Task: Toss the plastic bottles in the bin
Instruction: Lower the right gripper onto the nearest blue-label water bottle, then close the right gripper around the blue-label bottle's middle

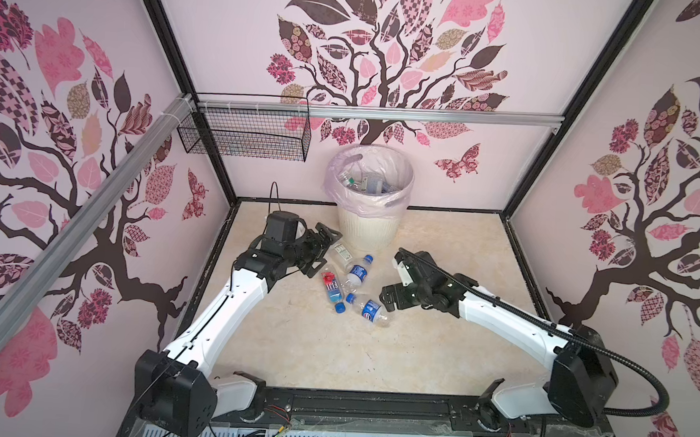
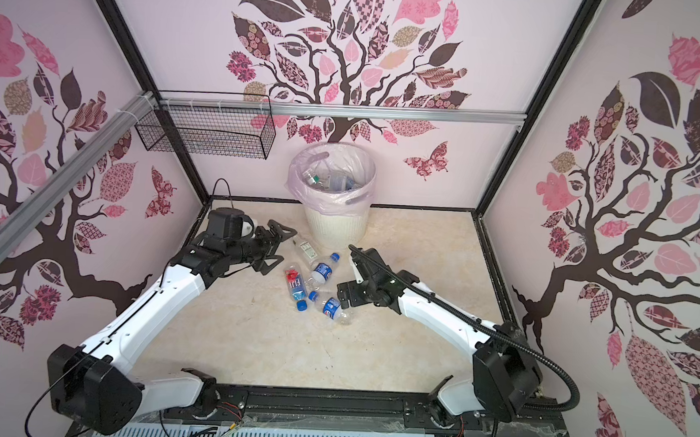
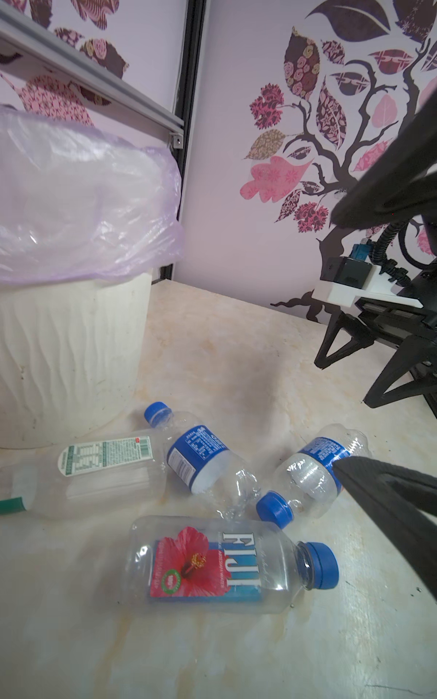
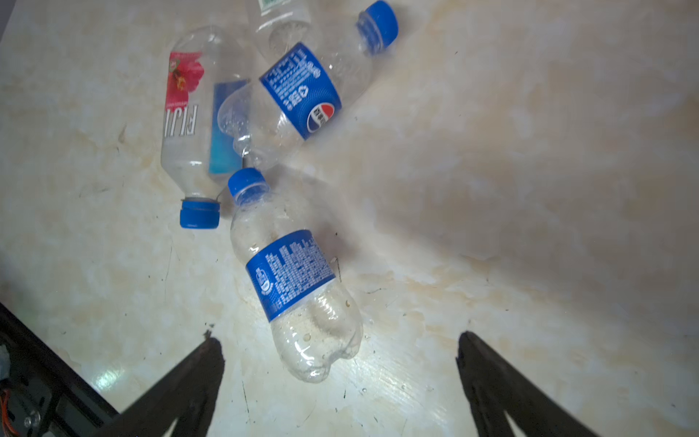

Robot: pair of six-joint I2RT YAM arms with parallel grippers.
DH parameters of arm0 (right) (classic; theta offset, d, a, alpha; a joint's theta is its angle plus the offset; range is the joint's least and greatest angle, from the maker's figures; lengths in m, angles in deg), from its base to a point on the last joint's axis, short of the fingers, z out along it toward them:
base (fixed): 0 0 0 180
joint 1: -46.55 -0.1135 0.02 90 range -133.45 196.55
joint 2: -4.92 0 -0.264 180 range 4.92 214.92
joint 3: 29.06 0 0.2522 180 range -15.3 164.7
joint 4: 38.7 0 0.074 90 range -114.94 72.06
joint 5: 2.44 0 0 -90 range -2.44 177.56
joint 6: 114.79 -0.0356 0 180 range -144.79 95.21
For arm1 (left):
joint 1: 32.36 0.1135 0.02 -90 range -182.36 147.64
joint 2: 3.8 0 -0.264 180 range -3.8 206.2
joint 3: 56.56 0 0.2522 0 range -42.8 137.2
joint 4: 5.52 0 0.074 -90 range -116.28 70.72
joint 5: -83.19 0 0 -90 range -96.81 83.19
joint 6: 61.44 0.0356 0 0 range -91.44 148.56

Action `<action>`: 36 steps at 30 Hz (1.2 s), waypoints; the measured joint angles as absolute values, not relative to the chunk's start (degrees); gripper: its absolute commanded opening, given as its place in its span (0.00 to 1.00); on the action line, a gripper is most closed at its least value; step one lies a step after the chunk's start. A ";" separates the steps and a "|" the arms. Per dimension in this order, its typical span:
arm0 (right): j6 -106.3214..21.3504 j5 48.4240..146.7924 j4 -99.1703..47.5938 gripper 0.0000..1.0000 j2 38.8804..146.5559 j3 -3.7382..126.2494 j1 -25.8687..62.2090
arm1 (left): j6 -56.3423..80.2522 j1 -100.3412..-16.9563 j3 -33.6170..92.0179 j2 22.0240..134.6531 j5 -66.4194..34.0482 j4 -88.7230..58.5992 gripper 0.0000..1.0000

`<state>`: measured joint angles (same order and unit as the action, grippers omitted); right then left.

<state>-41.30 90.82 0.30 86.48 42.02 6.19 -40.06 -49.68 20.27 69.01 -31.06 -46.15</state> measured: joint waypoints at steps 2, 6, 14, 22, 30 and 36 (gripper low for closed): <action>-41.26 91.52 -0.16 0.95 86.45 41.48 4.95 | -40.58 -49.86 17.84 69.01 -31.68 -45.85 0.97; -41.01 92.09 -1.37 0.92 86.69 41.21 2.52 | -41.22 -50.62 14.41 68.92 -32.99 -45.63 0.97; -40.91 92.09 -3.29 0.86 91.00 40.03 1.30 | -42.18 -51.65 9.82 67.33 -35.06 -44.89 0.97; -39.90 92.24 -2.59 0.77 96.29 40.03 1.15 | -42.83 -51.65 9.47 67.33 -36.18 -43.77 0.97; -39.73 92.40 -2.48 0.74 97.69 40.03 0.18 | -43.29 -51.63 9.47 67.53 -36.75 -42.88 0.97; -39.77 92.55 -2.28 0.75 99.94 40.06 -0.52 | -43.29 -51.63 9.47 68.47 -37.08 -42.50 0.97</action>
